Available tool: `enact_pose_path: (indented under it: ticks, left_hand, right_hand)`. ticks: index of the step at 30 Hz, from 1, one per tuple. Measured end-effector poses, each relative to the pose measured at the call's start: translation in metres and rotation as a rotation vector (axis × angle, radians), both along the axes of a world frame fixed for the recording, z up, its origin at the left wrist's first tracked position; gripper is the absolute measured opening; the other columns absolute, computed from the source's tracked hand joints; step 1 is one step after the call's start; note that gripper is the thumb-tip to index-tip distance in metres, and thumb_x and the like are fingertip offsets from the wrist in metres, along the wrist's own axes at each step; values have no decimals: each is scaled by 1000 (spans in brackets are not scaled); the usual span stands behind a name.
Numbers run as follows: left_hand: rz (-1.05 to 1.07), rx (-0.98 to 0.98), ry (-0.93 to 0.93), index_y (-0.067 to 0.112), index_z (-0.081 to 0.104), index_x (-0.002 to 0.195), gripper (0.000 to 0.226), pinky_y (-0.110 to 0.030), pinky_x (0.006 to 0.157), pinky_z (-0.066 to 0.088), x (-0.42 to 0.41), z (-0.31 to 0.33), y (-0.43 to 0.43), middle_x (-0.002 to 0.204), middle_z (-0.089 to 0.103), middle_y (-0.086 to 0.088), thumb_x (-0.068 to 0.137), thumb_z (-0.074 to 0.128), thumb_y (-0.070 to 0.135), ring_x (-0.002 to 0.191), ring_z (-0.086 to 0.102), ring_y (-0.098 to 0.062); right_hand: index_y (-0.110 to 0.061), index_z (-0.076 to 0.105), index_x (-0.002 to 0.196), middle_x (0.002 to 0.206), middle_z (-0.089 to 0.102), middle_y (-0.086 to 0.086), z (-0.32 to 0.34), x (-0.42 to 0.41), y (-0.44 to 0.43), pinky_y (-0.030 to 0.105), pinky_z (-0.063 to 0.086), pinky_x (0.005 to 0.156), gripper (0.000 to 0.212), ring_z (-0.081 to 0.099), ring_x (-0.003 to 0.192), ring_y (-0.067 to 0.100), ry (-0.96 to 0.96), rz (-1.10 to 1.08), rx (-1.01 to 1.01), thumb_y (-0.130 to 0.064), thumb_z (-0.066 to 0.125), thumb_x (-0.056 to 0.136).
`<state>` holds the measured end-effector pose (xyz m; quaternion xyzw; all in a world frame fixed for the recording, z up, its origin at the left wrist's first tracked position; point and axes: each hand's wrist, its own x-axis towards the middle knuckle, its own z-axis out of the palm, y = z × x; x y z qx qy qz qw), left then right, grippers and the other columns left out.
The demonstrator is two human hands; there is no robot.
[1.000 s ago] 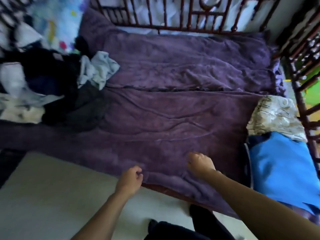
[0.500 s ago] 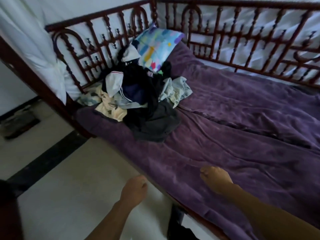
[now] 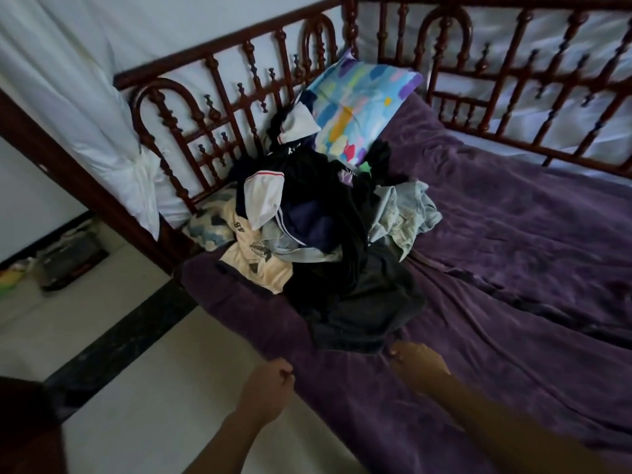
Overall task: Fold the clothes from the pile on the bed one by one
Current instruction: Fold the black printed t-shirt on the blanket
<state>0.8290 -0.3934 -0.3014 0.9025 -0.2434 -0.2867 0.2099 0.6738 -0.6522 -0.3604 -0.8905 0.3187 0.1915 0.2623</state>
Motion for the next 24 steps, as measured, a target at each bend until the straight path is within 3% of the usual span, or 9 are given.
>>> enact_pose_path:
  ticks: [4, 11, 16, 19, 21, 24]
  left_hand:
    - [4, -2, 66, 21, 63, 98, 8, -31, 86, 49, 55, -12, -20, 97, 68, -3, 92, 57, 18, 94, 64, -16]
    - [-103, 9, 132, 16, 66, 109, 19, -30, 92, 48, 185, -51, -77, 106, 68, 0, 92, 57, 21, 101, 63, -13]
    - [-273, 65, 168, 11, 66, 97, 15, -35, 86, 50, 293, -67, -119, 96, 69, -1, 91, 55, 19, 94, 64, -16]
    - [-292, 75, 118, 11, 66, 103, 18, -33, 84, 50, 349, -65, -138, 99, 69, -3, 90, 56, 20, 95, 64, -19]
    - [-306, 66, 97, 15, 65, 107, 19, -31, 84, 50, 379, -61, -149, 101, 69, -2, 91, 57, 19, 96, 64, -18]
    - [-394, 26, 27, 14, 63, 112, 22, -36, 82, 50, 411, -54, -176, 101, 68, -5, 91, 54, 14, 97, 63, -22]
  right_hand:
    - [-28, 59, 116, 119, 65, 3, 3, 66, -16, 32, 46, 82, 29, 60, 109, 27, -43, -23, 8, -38, 49, 91]
    - [-22, 54, 124, 119, 64, 9, -13, 196, -77, 35, 47, 83, 37, 61, 108, 29, -72, -216, -75, -33, 53, 89]
    - [-19, 35, 140, 129, 54, 14, -32, 298, -140, 41, 45, 90, 68, 54, 116, 35, -132, -604, -51, -40, 65, 83]
    - [-15, 26, 146, 137, 48, 17, -51, 343, -164, 44, 44, 100, 87, 49, 124, 37, -160, -817, 111, -35, 77, 77]
    - [-14, 27, 147, 139, 47, 18, -60, 364, -166, 42, 43, 101, 80, 50, 124, 36, -171, -893, 176, -24, 73, 82]
    - [-18, 51, 129, 121, 60, 21, -53, 383, -144, 40, 46, 87, 40, 58, 109, 39, -250, -831, 28, -16, 52, 90]
